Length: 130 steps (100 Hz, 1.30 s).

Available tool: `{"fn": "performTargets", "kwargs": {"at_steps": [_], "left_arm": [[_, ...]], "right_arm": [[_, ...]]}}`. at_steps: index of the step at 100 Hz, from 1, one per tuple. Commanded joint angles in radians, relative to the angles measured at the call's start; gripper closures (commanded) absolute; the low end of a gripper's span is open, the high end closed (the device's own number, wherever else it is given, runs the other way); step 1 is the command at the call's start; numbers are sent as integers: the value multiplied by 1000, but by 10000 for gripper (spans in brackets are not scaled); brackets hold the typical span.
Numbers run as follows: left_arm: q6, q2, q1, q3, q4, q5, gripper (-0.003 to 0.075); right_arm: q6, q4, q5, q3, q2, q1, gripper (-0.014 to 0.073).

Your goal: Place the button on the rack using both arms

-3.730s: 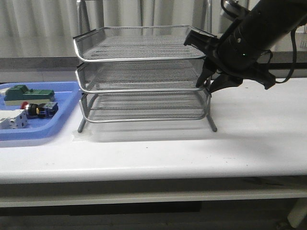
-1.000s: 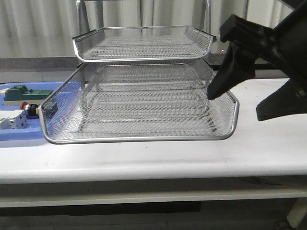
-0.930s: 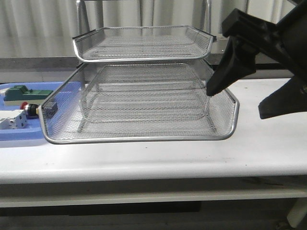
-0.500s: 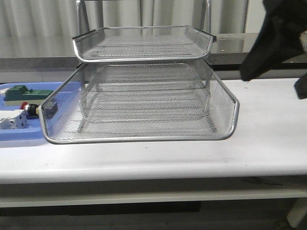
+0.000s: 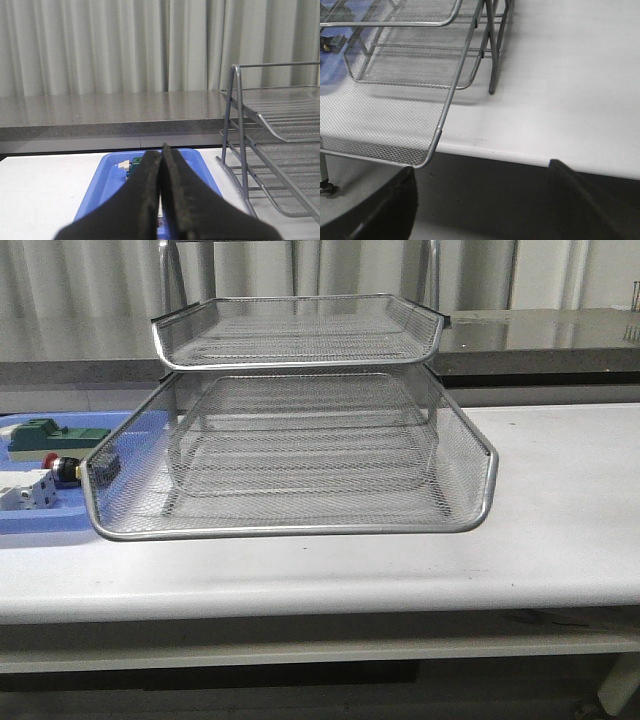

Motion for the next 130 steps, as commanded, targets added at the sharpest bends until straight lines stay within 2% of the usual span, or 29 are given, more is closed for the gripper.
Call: {"fn": "performTargets", "kwargs": {"at_steps": [1, 7, 14, 33, 36, 130], "left_arm": [[-7, -33, 0, 47, 1, -76, 716], [-7, -33, 0, 47, 1, -76, 716], [-7, -33, 0, 47, 1, -76, 716], [-7, -33, 0, 47, 1, -76, 716], [-7, -33, 0, 47, 1, -76, 716], [-7, -33, 0, 47, 1, -76, 716]], "right_arm": [[0, -23, 2, -28, -51, -6, 66], [4, -32, 37, -28, -78, -6, 110], [4, -44, 88, -28, -97, -6, 216], [4, -98, 219, -28, -110, -6, 630], [4, -107, 234, -28, -110, -6, 670], [4, -132, 252, -28, -110, -6, 653]]}}
